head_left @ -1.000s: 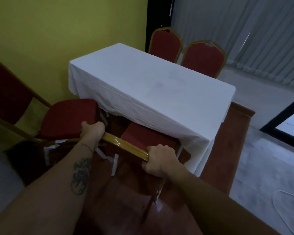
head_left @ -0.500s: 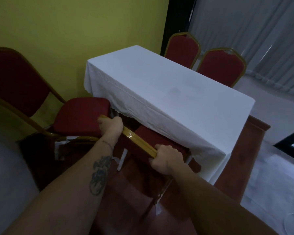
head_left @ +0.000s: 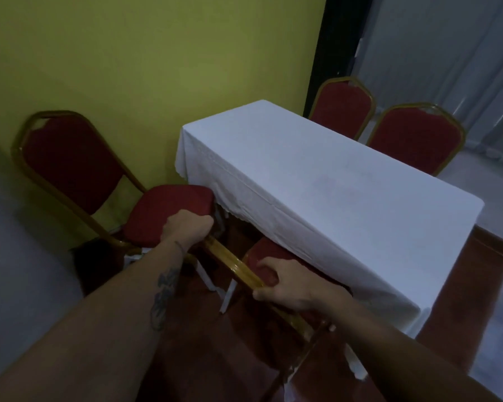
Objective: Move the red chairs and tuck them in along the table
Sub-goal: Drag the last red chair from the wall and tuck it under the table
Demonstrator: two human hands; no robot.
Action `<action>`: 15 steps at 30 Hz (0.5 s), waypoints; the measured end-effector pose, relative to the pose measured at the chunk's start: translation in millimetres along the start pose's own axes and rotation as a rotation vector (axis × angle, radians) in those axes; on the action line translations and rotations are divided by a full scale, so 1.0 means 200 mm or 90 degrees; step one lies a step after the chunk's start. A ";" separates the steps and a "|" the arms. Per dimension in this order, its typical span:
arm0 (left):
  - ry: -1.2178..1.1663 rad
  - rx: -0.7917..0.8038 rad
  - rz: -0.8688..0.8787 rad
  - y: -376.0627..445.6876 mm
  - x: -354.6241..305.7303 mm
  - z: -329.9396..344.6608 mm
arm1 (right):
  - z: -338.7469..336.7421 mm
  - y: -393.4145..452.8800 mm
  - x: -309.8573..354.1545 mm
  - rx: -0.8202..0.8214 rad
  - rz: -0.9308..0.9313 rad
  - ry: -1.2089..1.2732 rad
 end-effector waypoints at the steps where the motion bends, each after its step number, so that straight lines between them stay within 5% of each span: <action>1: 0.003 -0.011 0.010 0.03 -0.02 -0.05 | -0.06 0.05 0.06 -0.016 -0.028 0.005; 15: -0.092 -0.088 0.000 0.55 0.28 -0.90 | -0.37 0.99 0.96 -0.012 -0.227 -0.066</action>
Point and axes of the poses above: each hand's wrist, its own y-axis towards the middle knuckle, its own z-axis out of the palm, x = y × z, the point moved 8 cm from there along y, towards the middle knuckle, and after that the axes turned 2 degrees about -y, right-handed, at the moved point
